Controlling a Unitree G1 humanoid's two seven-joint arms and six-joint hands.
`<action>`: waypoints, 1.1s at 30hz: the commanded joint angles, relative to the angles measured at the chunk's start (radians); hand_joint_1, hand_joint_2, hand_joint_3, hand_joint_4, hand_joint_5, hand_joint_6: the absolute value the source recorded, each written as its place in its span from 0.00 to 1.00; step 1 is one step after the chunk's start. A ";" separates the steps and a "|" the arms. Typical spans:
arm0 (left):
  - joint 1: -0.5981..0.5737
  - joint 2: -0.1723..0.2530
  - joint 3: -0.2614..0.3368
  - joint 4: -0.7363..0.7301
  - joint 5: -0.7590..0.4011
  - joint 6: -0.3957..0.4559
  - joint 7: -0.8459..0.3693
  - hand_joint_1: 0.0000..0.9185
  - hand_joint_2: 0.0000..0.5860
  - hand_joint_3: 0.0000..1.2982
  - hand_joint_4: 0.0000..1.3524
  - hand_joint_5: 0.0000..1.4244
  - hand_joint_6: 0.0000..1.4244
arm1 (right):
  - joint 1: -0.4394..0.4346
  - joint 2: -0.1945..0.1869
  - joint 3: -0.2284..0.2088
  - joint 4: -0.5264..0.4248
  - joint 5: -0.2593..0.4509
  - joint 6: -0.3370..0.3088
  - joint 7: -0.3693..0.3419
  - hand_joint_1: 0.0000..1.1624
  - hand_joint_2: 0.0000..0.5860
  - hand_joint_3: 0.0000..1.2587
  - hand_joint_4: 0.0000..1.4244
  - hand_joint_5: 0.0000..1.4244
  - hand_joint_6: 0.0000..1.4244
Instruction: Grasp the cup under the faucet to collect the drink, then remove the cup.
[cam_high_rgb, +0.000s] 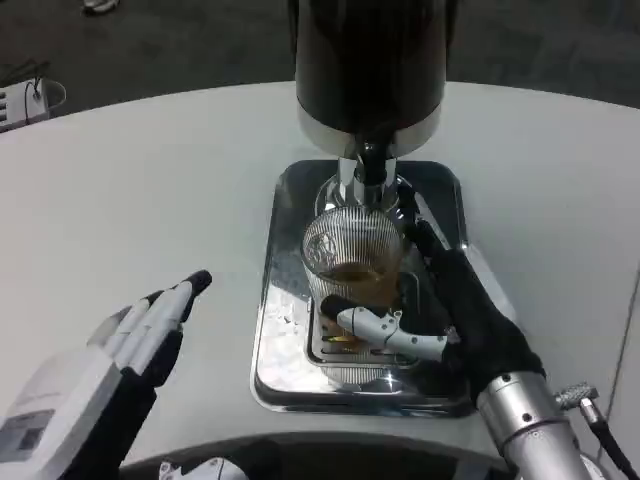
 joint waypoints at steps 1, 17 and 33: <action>0.042 0.008 0.003 -0.013 0.002 0.008 -0.016 0.00 0.07 0.00 0.00 0.00 0.00 | -0.010 0.016 0.011 0.018 0.014 -0.026 -0.005 0.74 0.33 0.00 0.00 0.02 0.03; 0.058 0.017 -0.004 -0.014 0.000 0.024 -0.054 0.00 0.07 0.00 0.00 0.00 0.00 | -0.056 0.060 0.030 0.099 -0.024 -0.027 -0.104 0.74 0.32 0.00 0.00 0.03 0.03; 0.053 0.040 0.003 -0.026 -0.006 0.063 -0.090 0.00 0.08 0.00 0.00 0.00 0.00 | -0.079 0.103 0.054 0.167 -0.054 -0.047 -0.200 0.76 0.31 0.00 0.04 0.08 0.05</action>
